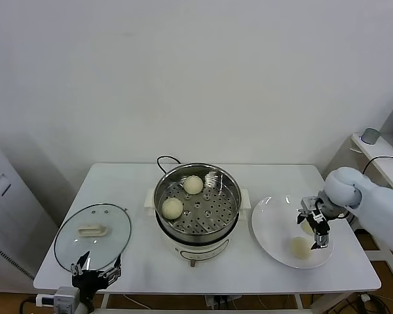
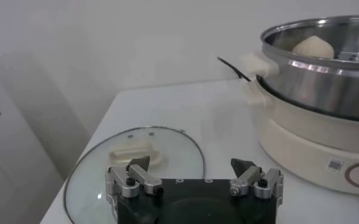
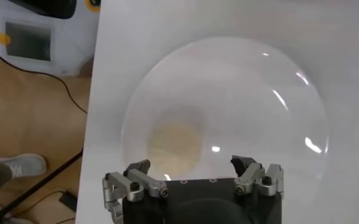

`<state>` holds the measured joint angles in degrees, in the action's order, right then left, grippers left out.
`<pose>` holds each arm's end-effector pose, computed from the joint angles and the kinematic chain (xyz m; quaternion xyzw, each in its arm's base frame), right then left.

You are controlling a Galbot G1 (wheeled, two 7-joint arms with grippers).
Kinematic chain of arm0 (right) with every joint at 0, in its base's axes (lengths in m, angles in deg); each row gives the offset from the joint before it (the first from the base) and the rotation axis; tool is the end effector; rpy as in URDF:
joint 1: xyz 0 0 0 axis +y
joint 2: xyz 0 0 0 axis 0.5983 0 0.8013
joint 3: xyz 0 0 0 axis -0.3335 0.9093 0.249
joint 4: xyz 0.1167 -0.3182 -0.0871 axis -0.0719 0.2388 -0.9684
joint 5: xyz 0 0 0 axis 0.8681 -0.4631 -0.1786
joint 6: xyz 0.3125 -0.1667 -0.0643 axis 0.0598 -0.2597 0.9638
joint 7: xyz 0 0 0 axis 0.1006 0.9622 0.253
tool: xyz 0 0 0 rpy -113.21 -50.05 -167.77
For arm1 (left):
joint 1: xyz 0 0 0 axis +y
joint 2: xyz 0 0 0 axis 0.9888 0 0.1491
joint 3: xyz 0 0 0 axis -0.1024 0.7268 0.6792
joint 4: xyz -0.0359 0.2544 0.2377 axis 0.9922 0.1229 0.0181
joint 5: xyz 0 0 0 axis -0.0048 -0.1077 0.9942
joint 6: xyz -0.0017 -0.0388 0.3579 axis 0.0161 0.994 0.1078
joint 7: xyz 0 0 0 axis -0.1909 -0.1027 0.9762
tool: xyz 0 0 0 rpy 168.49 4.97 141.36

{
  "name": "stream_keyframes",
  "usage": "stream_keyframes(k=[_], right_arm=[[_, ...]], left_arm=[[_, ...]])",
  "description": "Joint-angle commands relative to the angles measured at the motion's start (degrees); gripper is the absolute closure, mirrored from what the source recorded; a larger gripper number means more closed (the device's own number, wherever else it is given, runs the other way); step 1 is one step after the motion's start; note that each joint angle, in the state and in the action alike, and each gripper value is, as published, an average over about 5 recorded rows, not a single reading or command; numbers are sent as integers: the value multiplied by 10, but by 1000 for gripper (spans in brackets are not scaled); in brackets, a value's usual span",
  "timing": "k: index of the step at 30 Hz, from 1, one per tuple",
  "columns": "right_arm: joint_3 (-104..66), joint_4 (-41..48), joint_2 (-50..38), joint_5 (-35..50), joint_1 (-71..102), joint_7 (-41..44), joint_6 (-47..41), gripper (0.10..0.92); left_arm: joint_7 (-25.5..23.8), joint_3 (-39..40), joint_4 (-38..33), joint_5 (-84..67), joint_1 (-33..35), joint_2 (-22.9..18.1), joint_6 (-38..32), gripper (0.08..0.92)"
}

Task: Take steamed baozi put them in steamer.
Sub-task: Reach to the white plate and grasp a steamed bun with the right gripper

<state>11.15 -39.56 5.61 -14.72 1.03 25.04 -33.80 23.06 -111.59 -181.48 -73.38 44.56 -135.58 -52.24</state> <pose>0.4725 -0.1903 -0.1844 0.5182 -0.4893 0.5490 0.4366 0.1485 0.0504 -0.2680 0.0014 -0.9707 -0.0669 0.2306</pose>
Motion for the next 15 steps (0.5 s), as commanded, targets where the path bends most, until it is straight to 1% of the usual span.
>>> stream_keyframes(k=[1,15], right_arm=[[-29,15,19,-23,58,-28,-28,203],[-37,19,29,-29,75,-32,-32,203]], left_arm=[[-1,1,5,1,1,-19,1,177],[-1,2,13,4,-3,-16,3,177]])
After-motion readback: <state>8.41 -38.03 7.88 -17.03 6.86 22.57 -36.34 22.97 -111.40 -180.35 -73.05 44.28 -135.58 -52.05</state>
